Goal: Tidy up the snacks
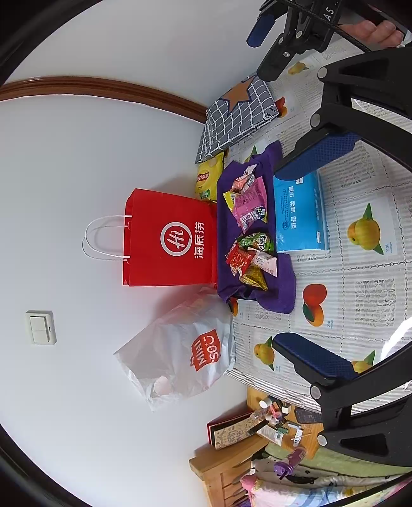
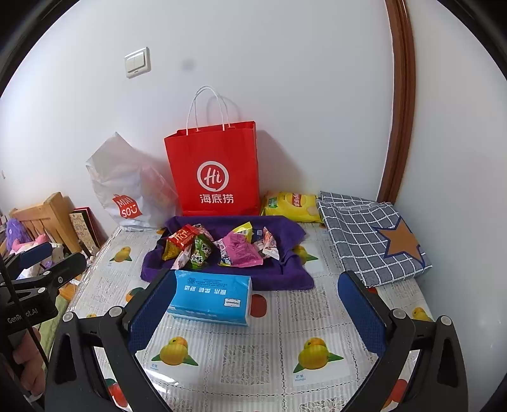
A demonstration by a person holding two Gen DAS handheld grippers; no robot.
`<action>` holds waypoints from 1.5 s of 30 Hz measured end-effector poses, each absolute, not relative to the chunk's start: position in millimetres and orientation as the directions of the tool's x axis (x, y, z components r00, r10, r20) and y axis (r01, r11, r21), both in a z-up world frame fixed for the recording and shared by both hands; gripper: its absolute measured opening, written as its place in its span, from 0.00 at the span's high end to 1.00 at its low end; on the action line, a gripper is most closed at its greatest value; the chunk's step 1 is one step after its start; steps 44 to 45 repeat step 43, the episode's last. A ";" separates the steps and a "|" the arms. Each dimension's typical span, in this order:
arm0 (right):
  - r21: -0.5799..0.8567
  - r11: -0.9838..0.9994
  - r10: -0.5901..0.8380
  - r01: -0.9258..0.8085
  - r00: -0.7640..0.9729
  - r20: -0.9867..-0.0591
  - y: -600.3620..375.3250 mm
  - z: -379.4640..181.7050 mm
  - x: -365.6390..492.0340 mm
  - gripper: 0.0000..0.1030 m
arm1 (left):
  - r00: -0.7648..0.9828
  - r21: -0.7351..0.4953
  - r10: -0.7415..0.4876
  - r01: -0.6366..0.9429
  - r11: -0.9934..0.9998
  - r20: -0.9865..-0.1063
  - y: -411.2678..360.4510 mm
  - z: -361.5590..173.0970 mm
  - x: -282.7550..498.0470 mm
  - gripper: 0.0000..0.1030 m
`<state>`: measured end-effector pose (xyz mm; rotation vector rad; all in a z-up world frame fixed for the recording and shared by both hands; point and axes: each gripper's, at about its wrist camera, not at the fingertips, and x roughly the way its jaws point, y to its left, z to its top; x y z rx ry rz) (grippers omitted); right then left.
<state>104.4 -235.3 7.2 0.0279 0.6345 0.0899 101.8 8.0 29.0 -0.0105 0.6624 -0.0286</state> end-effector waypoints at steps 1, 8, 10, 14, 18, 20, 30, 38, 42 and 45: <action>0.053 0.996 0.094 -0.077 0.802 -0.590 -235.2 7.0 104.6 0.02 | 0.788 -0.019 -0.029 0.022 1.000 -0.615 8.5 29.0 101.6 0.05; 0.054 0.995 0.099 -0.083 0.803 -0.588 -233.9 7.8 105.1 0.02 | 0.789 -0.020 -0.027 0.019 1.000 -0.614 9.2 28.7 101.7 0.05; 0.054 0.995 0.101 -0.086 0.803 -0.587 -233.5 7.9 104.8 0.02 | 0.789 -0.022 -0.027 0.017 1.000 -0.614 9.8 28.8 101.6 0.05; 0.053 0.995 0.099 -0.084 0.806 -0.584 -233.3 8.5 104.0 0.02 | 0.790 -0.021 -0.028 0.019 1.000 -0.613 10.0 28.9 101.8 0.05; 0.058 0.995 0.100 -0.082 0.807 -0.583 -234.4 8.6 103.6 0.02 | 0.789 -0.020 -0.028 0.020 1.000 -0.614 10.3 28.7 102.0 0.05; 0.056 0.995 0.100 -0.083 0.806 -0.583 -234.4 8.3 103.5 0.02 | 0.789 -0.020 -0.027 0.018 1.000 -0.614 10.4 28.8 102.1 0.05; 0.057 0.994 0.105 -0.088 0.806 -0.582 -233.3 7.9 103.3 0.02 | 0.790 -0.019 -0.025 0.017 1.000 -0.613 10.8 28.5 101.8 0.05; 0.054 0.994 0.105 -0.091 0.805 -0.583 -231.9 8.0 104.0 0.02 | 0.790 -0.021 -0.025 0.016 1.000 -0.613 10.9 28.5 101.8 0.05; 0.056 0.994 0.106 -0.091 0.805 -0.583 -232.1 8.2 104.3 0.02 | 0.791 -0.019 -0.024 0.016 1.000 -0.612 10.8 28.5 101.3 0.05; 0.055 0.994 0.106 -0.091 0.805 -0.583 -232.1 8.2 104.3 0.02 | 0.793 -0.018 -0.022 0.014 1.000 -0.609 11.0 29.0 100.8 0.05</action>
